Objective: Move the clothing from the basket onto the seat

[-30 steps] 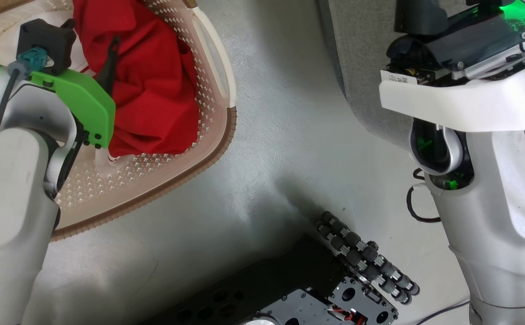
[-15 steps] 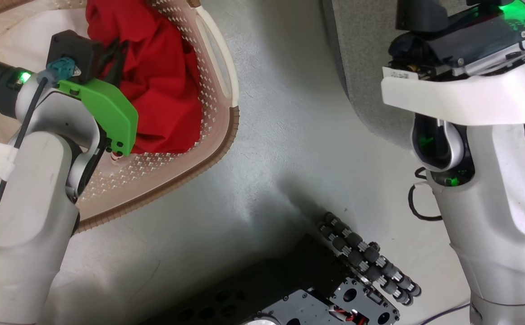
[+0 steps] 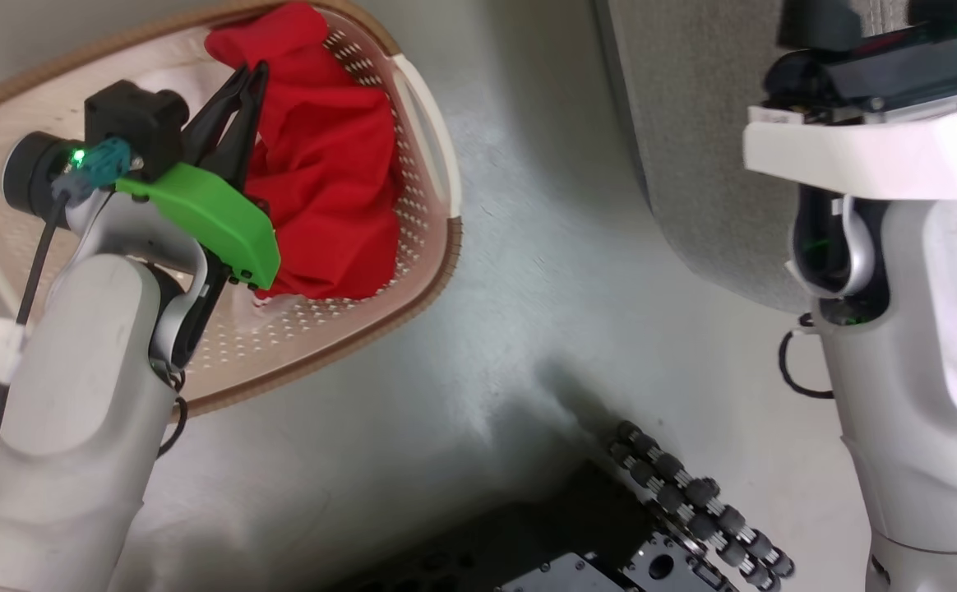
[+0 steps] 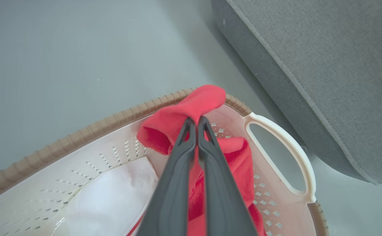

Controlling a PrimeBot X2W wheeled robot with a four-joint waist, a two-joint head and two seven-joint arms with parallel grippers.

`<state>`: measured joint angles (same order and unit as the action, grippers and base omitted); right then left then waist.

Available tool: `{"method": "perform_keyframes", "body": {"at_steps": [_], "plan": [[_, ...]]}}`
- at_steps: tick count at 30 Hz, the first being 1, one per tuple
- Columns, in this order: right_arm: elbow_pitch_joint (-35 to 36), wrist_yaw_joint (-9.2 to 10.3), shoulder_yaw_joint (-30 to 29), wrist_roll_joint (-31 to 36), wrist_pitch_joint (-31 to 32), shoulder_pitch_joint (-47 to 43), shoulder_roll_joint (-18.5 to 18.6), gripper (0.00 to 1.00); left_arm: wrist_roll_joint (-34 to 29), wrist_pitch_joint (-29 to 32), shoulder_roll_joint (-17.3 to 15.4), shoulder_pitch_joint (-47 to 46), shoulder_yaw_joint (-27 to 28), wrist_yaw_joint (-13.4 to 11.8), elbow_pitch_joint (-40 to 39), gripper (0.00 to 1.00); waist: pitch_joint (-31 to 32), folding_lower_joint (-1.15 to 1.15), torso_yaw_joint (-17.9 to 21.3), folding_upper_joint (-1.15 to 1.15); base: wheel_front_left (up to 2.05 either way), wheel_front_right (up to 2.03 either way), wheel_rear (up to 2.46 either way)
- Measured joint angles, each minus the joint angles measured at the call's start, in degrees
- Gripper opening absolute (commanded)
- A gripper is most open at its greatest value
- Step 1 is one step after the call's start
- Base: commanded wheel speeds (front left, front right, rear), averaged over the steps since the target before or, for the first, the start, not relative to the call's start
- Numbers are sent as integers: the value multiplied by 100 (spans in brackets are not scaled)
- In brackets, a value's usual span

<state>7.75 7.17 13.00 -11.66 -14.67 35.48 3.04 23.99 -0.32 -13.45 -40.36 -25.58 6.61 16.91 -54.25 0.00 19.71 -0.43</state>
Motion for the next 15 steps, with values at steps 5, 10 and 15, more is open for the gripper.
{"method": "perform_keyframes", "body": {"at_steps": [5, 10, 15], "plan": [[-25, 0, -272, 207, 0, -116, 7, 100, 119, -458, 52, 183, 165, 3, -124, 0, 252, 0, -205, 0, 0, 0, 0], [-67, 0, -444, 321, 0, -287, 156, 100, 345, -990, 104, 449, 350, 4, -298, 0, 576, 0, -524, 0, 0, 0, 0], [-91, -2, -604, 431, 0, -464, 305, 100, 466, -1343, 205, 754, 397, 27, -444, 0, 922, 0, -870, 0, 0, 0, 0]]}}
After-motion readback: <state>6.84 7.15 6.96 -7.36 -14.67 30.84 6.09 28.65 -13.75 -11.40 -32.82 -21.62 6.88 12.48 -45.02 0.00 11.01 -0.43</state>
